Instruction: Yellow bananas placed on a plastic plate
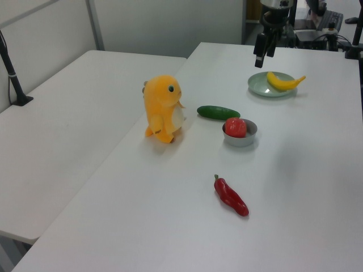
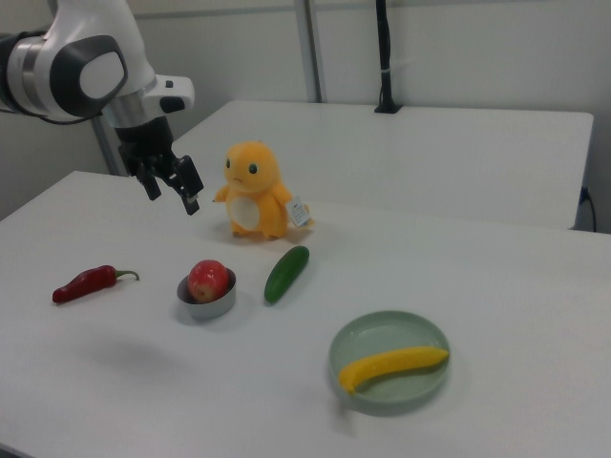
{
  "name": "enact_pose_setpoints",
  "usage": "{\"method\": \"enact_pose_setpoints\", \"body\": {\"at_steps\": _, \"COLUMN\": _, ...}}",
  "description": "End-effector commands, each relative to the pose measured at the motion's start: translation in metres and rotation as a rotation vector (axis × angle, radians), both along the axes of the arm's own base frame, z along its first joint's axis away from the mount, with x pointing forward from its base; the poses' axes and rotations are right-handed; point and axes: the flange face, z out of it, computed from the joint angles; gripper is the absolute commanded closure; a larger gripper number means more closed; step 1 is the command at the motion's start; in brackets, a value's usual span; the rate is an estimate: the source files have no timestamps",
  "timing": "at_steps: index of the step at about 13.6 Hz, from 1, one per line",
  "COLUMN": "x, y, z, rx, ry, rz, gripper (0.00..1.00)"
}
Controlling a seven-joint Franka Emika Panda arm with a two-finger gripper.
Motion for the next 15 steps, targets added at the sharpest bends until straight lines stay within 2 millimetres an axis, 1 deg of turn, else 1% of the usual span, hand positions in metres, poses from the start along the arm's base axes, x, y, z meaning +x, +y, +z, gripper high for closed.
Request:
{"method": "enact_pose_setpoints", "body": {"at_steps": 1, "x": 0.001, "y": -0.018, "z": 0.007, "rx": 0.0, "ry": 0.033, "rz": 0.02, "gripper": 0.0}}
{"method": "enact_pose_setpoints", "body": {"at_steps": 2, "x": 0.0, "y": -0.023, "z": 0.015, "rx": -0.004, "ry": 0.053, "rz": 0.046, "gripper": 0.0}}
{"method": "enact_pose_setpoints", "body": {"at_steps": 9, "x": -0.002, "y": -0.026, "z": 0.018, "rx": -0.01, "ry": 0.055, "rz": 0.032, "gripper": 0.0}}
{"method": "enact_pose_setpoints", "body": {"at_steps": 10, "x": -0.003, "y": -0.024, "z": 0.018, "rx": -0.011, "ry": 0.06, "rz": 0.022, "gripper": 0.0}}
{"method": "enact_pose_setpoints", "body": {"at_steps": 11, "x": -0.005, "y": -0.027, "z": 0.019, "rx": -0.007, "ry": 0.06, "rz": -0.047, "gripper": 0.0}}
{"method": "enact_pose_setpoints", "body": {"at_steps": 15, "x": -0.002, "y": -0.025, "z": 0.017, "rx": -0.037, "ry": 0.051, "rz": -0.046, "gripper": 0.0}}
